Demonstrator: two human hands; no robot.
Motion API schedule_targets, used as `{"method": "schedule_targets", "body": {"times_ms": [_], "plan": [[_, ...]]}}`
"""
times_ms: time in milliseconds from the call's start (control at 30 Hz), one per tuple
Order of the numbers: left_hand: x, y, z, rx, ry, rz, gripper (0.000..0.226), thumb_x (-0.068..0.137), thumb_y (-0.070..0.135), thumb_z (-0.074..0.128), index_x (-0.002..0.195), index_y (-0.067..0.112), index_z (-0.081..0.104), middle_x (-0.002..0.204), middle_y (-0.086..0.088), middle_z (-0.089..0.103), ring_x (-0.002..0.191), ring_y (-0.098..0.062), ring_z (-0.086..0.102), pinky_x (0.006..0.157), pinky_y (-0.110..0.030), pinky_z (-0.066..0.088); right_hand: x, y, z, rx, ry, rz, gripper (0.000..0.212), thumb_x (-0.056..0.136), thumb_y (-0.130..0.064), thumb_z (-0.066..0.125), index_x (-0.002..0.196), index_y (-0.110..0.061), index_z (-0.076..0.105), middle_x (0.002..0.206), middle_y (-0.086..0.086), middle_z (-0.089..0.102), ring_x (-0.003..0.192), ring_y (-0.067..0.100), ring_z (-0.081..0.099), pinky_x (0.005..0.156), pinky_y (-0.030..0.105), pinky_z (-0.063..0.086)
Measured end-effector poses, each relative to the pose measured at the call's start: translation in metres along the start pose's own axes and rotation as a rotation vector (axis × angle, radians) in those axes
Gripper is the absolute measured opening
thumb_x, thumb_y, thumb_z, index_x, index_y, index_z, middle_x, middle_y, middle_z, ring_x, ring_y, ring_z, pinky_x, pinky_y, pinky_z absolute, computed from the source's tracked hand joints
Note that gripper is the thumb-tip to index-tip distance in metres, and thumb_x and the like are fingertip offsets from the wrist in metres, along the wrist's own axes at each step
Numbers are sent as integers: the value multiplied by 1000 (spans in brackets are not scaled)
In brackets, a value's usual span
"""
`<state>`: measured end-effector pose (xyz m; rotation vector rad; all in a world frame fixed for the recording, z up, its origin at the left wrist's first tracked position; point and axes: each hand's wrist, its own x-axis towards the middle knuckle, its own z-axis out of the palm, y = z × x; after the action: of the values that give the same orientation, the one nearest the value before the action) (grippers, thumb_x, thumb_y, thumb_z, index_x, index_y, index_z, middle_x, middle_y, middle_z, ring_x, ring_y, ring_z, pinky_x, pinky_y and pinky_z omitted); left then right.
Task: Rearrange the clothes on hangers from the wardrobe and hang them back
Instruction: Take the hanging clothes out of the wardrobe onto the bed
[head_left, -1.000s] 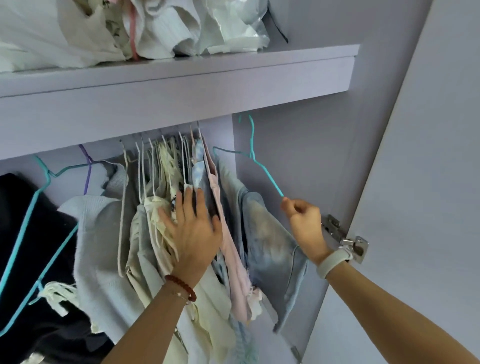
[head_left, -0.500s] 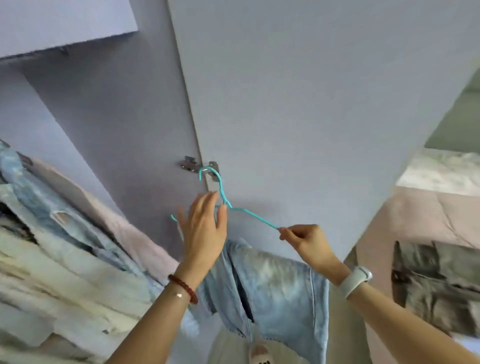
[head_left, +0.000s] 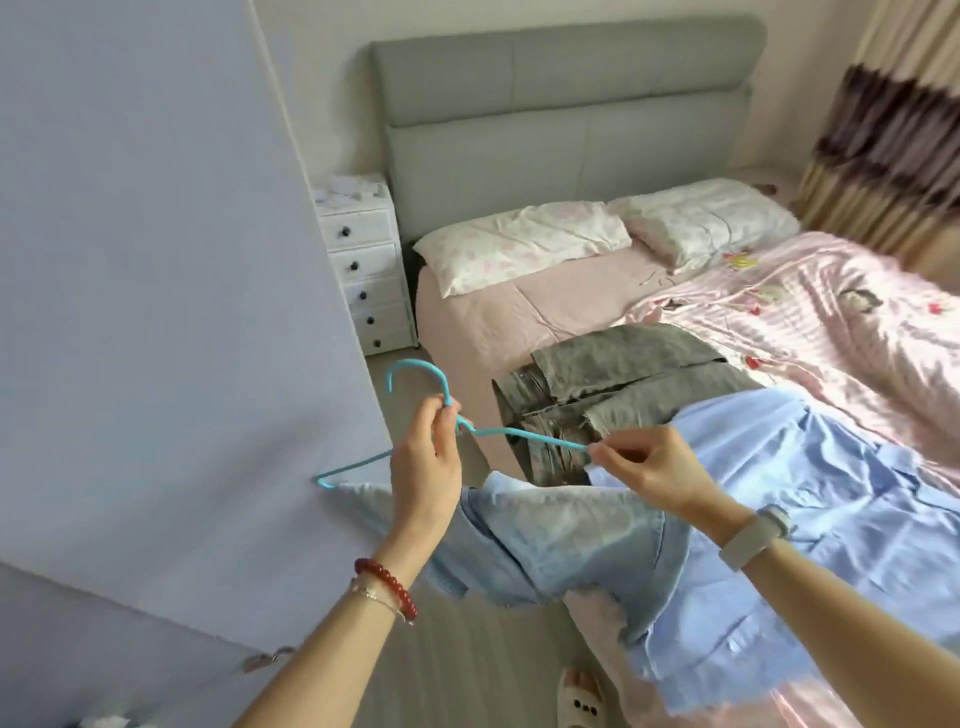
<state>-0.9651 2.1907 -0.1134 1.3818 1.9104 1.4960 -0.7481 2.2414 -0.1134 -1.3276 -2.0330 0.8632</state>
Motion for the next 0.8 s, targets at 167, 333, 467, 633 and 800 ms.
{"method": "schedule_targets", "body": {"times_ms": [167, 333, 467, 633, 800], "plan": [[33, 38, 77, -108, -34, 81, 14, 97, 13, 43, 87, 12, 53, 76, 3, 60, 70, -10, 54, 64, -17, 40, 12, 43, -52, -175, 101, -21, 14, 85, -23, 62, 84, -13, 72, 52, -22, 50, 52, -4, 47, 49, 11, 30], [80, 60, 127, -71, 75, 110, 27, 88, 30, 37, 89, 11, 56, 78, 1, 59, 75, -26, 58, 68, -36, 45, 62, 61, -82, -256, 108, -116, 44, 80, -48, 43, 106, -23, 68, 68, -16, 45, 68, 4, 46, 53, 18, 33], [103, 74, 148, -49, 100, 82, 15, 93, 26, 41, 86, 18, 53, 77, 6, 57, 77, -23, 57, 70, -36, 46, 108, 67, -102, -286, 116, -218, 21, 79, -37, 56, 87, -23, 70, 61, -11, 59, 59, 14, 53, 53, 19, 38], [123, 90, 169, -96, 75, 69, 15, 94, 22, 43, 82, 19, 52, 71, 9, 57, 71, -14, 55, 66, -27, 41, 135, 78, -130, -251, 88, -278, 30, 77, -46, 47, 68, -21, 60, 44, -13, 35, 50, 12, 34, 45, 21, 28], [160, 89, 190, -154, -51, 123, 16, 96, 15, 44, 86, 11, 56, 70, 10, 56, 64, 2, 53, 60, -12, 40, 150, 86, -133, -269, 87, -229, 31, 76, -44, 44, 68, -19, 60, 45, -15, 43, 48, 6, 38, 48, 19, 26]]}}
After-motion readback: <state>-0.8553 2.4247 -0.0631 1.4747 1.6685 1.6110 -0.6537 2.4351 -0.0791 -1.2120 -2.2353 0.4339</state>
